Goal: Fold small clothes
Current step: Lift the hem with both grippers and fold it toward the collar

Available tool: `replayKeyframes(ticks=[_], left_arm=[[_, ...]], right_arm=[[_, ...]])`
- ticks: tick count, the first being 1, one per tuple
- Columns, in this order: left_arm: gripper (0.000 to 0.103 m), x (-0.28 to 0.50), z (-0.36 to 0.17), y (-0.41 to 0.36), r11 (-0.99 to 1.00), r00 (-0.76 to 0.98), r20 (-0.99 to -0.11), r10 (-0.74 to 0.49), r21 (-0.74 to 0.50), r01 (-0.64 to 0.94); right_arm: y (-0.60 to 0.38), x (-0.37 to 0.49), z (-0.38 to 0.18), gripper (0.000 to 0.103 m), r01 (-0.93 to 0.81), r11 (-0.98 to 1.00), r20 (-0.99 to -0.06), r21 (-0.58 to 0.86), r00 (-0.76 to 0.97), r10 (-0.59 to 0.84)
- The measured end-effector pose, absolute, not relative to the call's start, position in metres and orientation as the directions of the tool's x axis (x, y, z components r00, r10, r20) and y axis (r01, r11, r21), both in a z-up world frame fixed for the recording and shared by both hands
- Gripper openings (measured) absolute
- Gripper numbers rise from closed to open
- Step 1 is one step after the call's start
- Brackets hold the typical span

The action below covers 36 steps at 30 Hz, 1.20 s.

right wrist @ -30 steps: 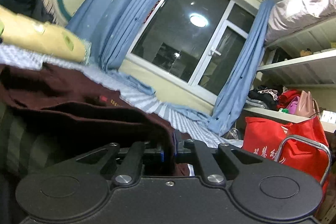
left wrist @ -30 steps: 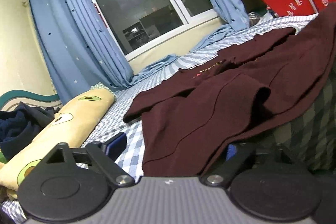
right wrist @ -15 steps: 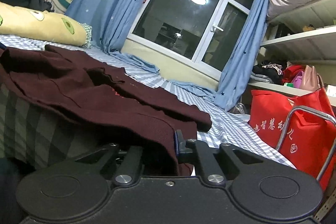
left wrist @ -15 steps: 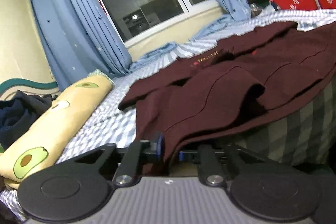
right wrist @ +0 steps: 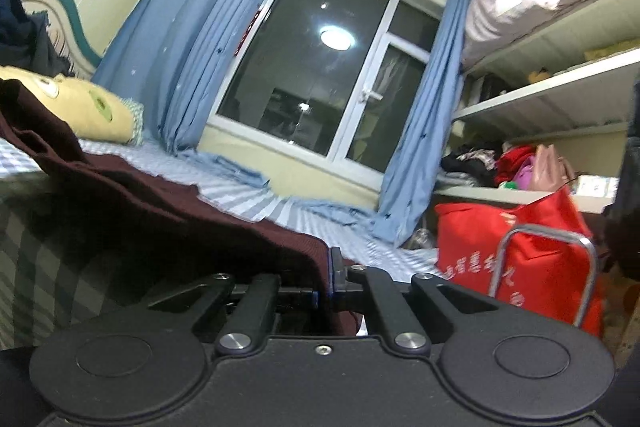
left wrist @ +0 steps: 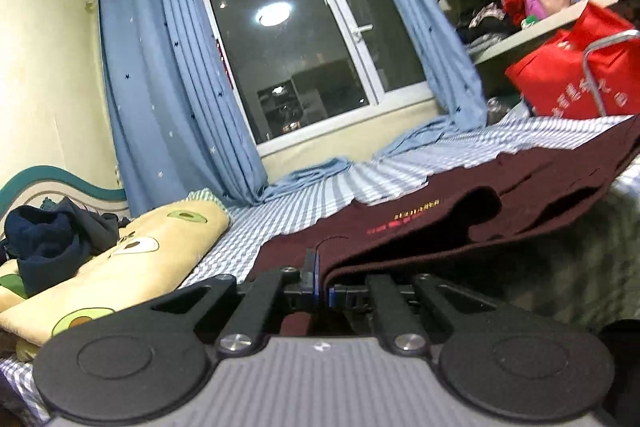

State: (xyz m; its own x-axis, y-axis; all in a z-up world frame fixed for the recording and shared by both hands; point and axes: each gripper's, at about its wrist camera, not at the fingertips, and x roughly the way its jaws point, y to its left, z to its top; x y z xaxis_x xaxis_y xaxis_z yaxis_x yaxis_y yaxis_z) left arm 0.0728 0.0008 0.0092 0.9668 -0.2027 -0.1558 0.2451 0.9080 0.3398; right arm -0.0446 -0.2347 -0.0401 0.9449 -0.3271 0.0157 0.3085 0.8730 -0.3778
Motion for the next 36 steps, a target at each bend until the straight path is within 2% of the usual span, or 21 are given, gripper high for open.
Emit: replayKeyframes(ticks=[10, 16, 23, 28, 31, 36], left_arm=[[0.003, 0.009, 0.026, 0.019, 0.943, 0.968, -0.115, -0.223, 0.228, 0.244], [0.003, 0.012, 0.042, 0.018, 0.952, 0.967, -0.108, -0.230, 0.182, 0.247], [0.003, 0.046, 0.077, 0.014, 0.958, 0.968, -0.082, -0.236, 0.149, 0.246], [0.003, 0.087, 0.103, 0.002, 0.954, 0.964, -0.080, -0.252, 0.148, 0.261], [0.003, 0.124, 0.117, -0.003, 0.952, 0.958, -0.110, -0.265, 0.128, 0.278], [0.003, 0.194, 0.124, -0.017, 0.942, 0.950, -0.152, -0.273, 0.156, 0.296]], right_arm=[[-0.229, -0.128, -0.032, 0.003, 0.292, 0.854, 0.028, -0.429, 0.950, -0.311], [-0.236, -0.122, -0.013, 0.003, 0.287, 0.866, 0.059, -0.409, 0.956, -0.288], [-0.243, -0.090, 0.019, 0.003, 0.309, 0.864, 0.134, -0.398, 0.951, -0.278], [-0.254, -0.049, 0.044, 0.003, 0.301, 0.840, 0.156, -0.452, 0.954, -0.257], [-0.265, -0.017, 0.060, 0.003, 0.280, 0.837, 0.143, -0.470, 0.960, -0.241], [-0.288, 0.050, 0.087, 0.003, 0.200, 0.866, 0.057, -0.458, 0.979, -0.196]])
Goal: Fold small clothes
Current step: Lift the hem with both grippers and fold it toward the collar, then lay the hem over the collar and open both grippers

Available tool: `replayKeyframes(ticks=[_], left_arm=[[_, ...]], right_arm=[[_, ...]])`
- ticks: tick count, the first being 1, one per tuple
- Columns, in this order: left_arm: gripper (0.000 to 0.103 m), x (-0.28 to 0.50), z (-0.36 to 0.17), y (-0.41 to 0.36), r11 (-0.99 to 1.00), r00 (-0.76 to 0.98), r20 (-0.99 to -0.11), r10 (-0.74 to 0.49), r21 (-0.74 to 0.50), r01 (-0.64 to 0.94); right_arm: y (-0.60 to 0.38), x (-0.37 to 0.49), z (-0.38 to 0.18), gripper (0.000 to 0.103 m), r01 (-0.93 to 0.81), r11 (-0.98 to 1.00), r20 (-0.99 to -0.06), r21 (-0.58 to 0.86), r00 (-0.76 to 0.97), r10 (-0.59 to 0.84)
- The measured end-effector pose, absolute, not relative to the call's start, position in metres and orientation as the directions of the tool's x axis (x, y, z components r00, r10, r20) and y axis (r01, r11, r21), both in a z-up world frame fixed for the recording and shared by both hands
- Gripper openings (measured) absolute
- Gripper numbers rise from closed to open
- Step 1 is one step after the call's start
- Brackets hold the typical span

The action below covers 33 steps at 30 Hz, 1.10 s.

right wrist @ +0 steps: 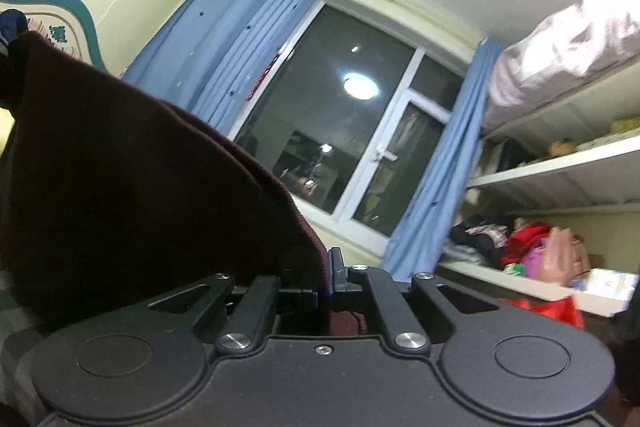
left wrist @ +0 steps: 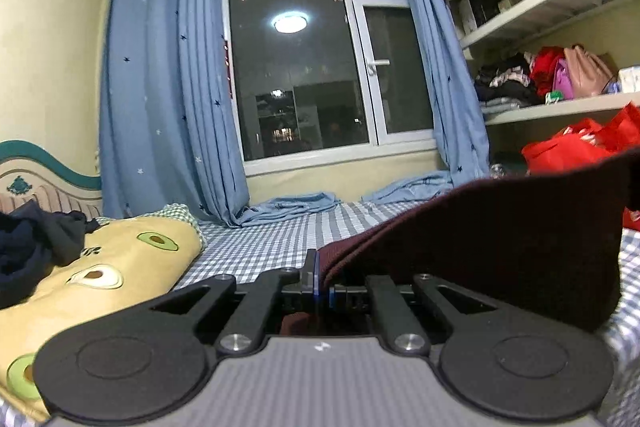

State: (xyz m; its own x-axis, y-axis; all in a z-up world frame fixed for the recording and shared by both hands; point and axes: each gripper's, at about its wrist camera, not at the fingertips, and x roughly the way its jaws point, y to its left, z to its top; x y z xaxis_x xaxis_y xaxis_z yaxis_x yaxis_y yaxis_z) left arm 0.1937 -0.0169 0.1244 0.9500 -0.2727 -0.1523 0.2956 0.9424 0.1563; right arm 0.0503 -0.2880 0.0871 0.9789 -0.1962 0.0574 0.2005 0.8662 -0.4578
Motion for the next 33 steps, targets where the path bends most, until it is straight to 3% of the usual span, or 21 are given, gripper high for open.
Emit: replayKeyframes(ticks=[6, 14, 21, 33], left_arm=[[0.003, 0.270, 0.116, -0.043, 0.935, 0.946, -0.188, -0.263, 0.193, 0.298], [0.003, 0.339, 0.103, -0.059, 0.933, 0.935, -0.262, -0.237, 0.208, 0.295], [0.004, 0.363, 0.087, -0.086, 0.905, 0.942, -0.272, -0.194, 0.321, 0.279], [0.004, 0.437, 0.034, -0.111, 0.912, 0.912, -0.400, -0.095, 0.332, 0.240]], right_arm=[[-0.299, 0.135, 0.097, 0.003, 0.155, 0.849, -0.018, -0.505, 0.982, -0.191], [-0.311, 0.222, 0.095, 0.003, 0.113, 0.839, -0.186, -0.532, 0.951, -0.246], [-0.323, 0.267, 0.077, 0.003, 0.069, 0.846, -0.266, -0.528, 0.933, -0.242], [-0.325, 0.346, 0.033, 0.004, -0.007, 0.815, -0.377, -0.580, 0.889, -0.261]])
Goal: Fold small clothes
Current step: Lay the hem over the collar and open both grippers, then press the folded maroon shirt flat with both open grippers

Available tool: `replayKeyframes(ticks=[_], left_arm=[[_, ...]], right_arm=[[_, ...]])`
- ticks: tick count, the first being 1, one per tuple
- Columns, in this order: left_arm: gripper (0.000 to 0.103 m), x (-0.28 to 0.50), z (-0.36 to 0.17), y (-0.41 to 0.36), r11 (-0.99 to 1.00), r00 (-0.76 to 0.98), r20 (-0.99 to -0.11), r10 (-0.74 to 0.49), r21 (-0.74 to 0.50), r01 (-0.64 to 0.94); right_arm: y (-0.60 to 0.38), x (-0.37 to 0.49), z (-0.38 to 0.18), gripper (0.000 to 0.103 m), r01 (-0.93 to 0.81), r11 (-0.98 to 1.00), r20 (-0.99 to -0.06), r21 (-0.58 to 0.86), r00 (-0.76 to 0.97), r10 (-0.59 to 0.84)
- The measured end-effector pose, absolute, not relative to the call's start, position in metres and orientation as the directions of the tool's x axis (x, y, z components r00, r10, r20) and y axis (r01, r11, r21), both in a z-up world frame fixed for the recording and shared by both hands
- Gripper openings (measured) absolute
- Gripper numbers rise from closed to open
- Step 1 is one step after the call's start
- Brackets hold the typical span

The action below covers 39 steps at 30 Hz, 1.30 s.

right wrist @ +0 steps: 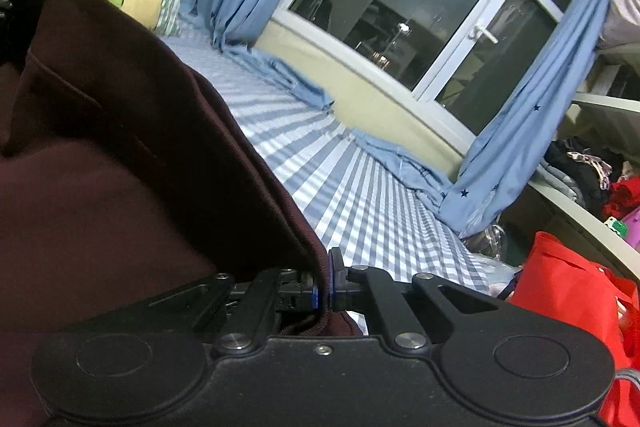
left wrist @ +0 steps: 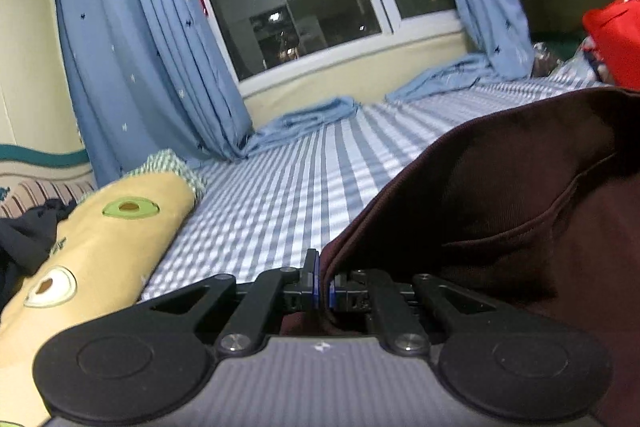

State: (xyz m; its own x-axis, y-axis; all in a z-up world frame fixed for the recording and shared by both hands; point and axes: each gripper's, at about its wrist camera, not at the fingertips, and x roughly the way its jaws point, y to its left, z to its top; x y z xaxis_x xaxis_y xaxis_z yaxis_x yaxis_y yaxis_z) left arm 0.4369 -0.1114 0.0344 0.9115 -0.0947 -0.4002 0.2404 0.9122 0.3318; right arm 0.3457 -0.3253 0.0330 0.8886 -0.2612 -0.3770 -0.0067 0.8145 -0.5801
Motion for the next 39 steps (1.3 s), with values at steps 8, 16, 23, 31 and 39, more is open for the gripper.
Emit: replayKeyframes(ticks=[8, 16, 23, 31, 39], left_arm=[[0.004, 0.483, 0.010, -0.111, 0.920, 0.843, -0.533, -0.070, 0.293, 0.262], [0.006, 0.519, -0.007, -0.108, 0.928, 0.789, -0.613, -0.053, 0.262, 0.266], [0.021, 0.542, -0.017, -0.096, 0.957, 0.722, -0.688, -0.077, 0.151, 0.247], [0.089, 0.545, -0.023, -0.072, 0.987, 0.732, -0.681, -0.029, 0.094, 0.127], [0.102, 0.551, -0.019, -0.062, 0.994, 0.728, -0.686, 0.012, 0.085, 0.064]], right_arm=[[-0.330, 0.384, 0.009, 0.004, -0.044, 0.821, -0.440, -0.570, 0.860, -0.260], [-0.335, 0.410, -0.022, 0.004, -0.083, 0.823, -0.497, -0.561, 0.829, -0.256], [-0.342, 0.423, -0.038, 0.037, -0.061, 0.837, -0.516, -0.544, 0.811, -0.277], [-0.366, 0.407, -0.016, 0.102, 0.006, 0.832, -0.465, -0.555, 0.827, -0.316], [-0.384, 0.388, -0.003, 0.102, -0.021, 0.817, -0.432, -0.576, 0.856, -0.283]])
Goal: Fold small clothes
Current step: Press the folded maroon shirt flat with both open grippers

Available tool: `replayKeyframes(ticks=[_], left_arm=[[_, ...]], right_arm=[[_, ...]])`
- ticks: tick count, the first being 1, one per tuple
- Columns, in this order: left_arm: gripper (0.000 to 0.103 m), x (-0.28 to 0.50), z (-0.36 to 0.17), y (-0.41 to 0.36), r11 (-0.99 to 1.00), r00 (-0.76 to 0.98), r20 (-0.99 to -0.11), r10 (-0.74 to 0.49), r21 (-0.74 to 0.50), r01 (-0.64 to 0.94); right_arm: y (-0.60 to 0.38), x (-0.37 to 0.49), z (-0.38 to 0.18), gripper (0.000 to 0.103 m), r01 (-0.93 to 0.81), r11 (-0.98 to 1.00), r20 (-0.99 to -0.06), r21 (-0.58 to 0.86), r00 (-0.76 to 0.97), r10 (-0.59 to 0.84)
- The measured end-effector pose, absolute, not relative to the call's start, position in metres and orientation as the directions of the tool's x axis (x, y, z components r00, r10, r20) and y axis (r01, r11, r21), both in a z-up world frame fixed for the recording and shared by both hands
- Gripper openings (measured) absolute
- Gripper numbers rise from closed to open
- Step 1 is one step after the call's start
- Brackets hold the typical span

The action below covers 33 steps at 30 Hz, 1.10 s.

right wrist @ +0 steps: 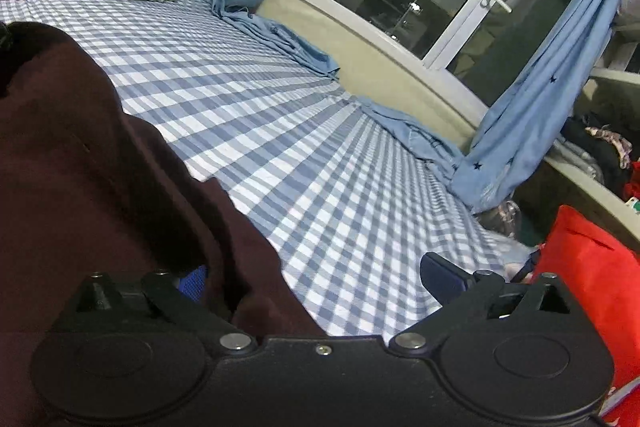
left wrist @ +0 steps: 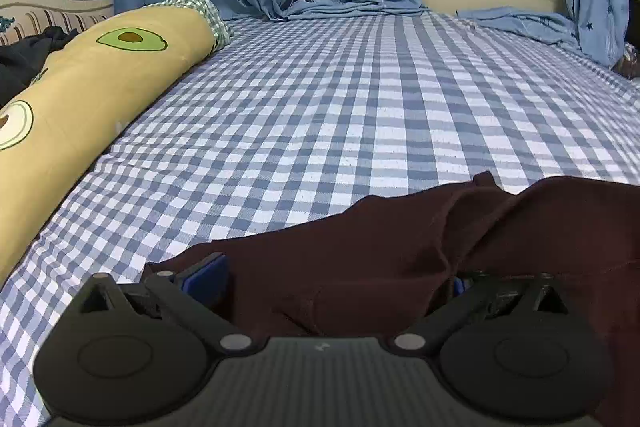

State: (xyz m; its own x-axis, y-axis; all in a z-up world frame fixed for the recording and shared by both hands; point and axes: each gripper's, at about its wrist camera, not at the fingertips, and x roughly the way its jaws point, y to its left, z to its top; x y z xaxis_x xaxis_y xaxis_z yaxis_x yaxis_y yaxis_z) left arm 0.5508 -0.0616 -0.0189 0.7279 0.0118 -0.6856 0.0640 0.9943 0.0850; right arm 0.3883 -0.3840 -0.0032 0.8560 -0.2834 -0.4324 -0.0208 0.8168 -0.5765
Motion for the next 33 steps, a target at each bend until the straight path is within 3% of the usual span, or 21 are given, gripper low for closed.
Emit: replayKeyframes(ticks=[5, 11, 17, 25, 33], left_arm=[[0.102, 0.546, -0.023, -0.072, 0.981, 0.750, -0.659, 0.057, 0.176, 0.080], [0.102, 0.549, -0.029, -0.082, 0.968, 0.738, -0.668, 0.100, 0.238, 0.085], [0.102, 0.530, -0.005, -0.083, 0.975, 0.772, -0.634, 0.047, 0.196, 0.101], [0.102, 0.493, -0.005, -0.079, 0.974, 0.762, -0.647, 0.025, 0.189, 0.128], [0.102, 0.504, -0.034, -0.081, 0.974, 0.729, -0.681, 0.069, 0.203, 0.097]], right_arm=[[-0.390, 0.405, 0.000, 0.102, 0.068, 0.796, -0.373, -0.602, 0.857, -0.355], [-0.424, 0.395, 0.025, 0.102, 0.215, 0.871, -0.348, -0.441, 0.854, -0.387], [-0.427, 0.361, 0.018, 0.102, 0.156, 0.865, -0.381, -0.476, 0.850, -0.363], [-0.416, 0.311, 0.004, 0.103, -0.075, 0.926, -0.460, -0.370, 0.881, -0.112], [-0.396, 0.346, -0.030, 0.103, -0.091, 0.877, -0.512, -0.471, 0.838, -0.187]])
